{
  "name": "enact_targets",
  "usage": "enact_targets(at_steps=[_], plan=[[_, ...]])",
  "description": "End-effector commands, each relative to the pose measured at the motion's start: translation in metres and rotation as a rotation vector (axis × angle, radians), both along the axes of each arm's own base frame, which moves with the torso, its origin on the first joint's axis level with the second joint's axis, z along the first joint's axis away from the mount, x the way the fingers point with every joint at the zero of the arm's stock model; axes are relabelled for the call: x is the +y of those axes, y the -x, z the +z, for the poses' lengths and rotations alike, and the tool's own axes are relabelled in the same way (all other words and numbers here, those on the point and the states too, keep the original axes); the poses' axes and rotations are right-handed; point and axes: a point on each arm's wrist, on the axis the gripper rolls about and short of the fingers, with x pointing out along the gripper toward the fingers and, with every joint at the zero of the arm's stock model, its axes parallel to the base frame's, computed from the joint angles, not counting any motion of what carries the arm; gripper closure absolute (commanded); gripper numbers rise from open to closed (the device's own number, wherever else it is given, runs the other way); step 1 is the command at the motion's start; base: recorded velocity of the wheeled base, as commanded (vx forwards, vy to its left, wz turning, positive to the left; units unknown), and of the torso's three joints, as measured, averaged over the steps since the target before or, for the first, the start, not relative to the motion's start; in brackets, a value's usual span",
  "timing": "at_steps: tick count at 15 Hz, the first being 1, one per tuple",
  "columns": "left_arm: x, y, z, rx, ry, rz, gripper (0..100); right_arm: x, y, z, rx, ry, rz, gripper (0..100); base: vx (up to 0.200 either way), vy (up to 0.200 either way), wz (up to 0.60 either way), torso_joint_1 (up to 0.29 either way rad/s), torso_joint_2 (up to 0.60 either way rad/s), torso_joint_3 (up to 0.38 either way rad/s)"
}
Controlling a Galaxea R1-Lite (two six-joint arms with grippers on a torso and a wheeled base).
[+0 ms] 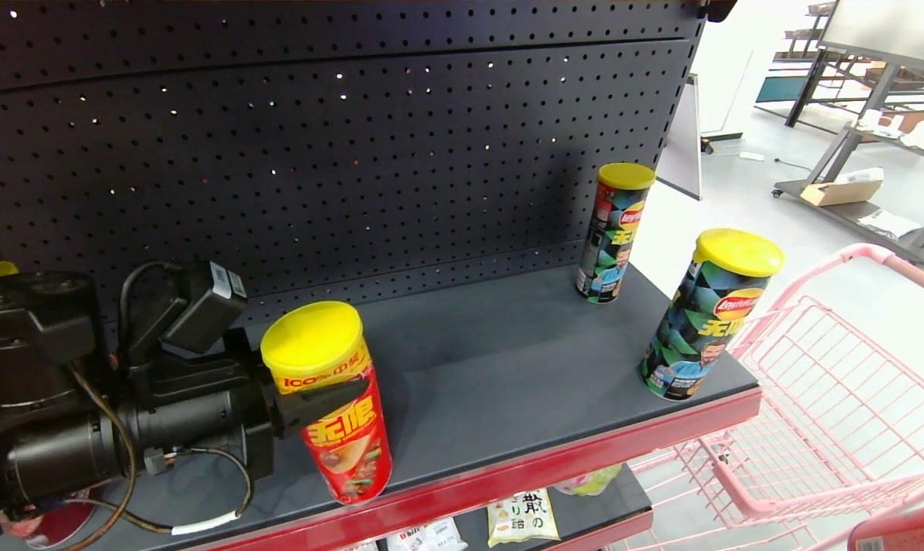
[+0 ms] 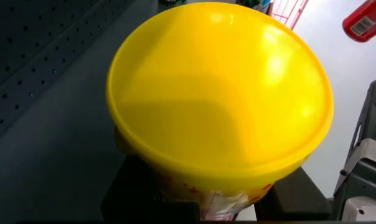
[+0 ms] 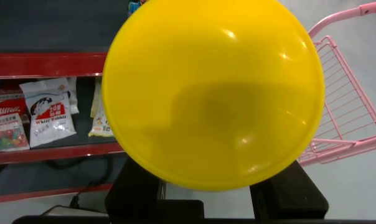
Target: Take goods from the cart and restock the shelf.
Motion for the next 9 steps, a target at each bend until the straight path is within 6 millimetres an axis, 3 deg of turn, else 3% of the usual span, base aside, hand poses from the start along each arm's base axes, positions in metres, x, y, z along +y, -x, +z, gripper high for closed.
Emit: enact_targets(at_steps=[1,9], plan=[[-0.0011,-0.0024,-0.0037,0.013,0.001,-0.003,100,0.0,-0.0002,0.0001,0.001,0.001,0.0,100,0.0,0.0,0.0,0.0,0.0,0.0],[-0.0008,-0.0003,-0.0086,0.035,0.034,-0.019,100,0.0,-0.0002,0.0021,-0.002,0.002,0.0,100,0.0,0.0,0.0,0.0,0.0,0.0]])
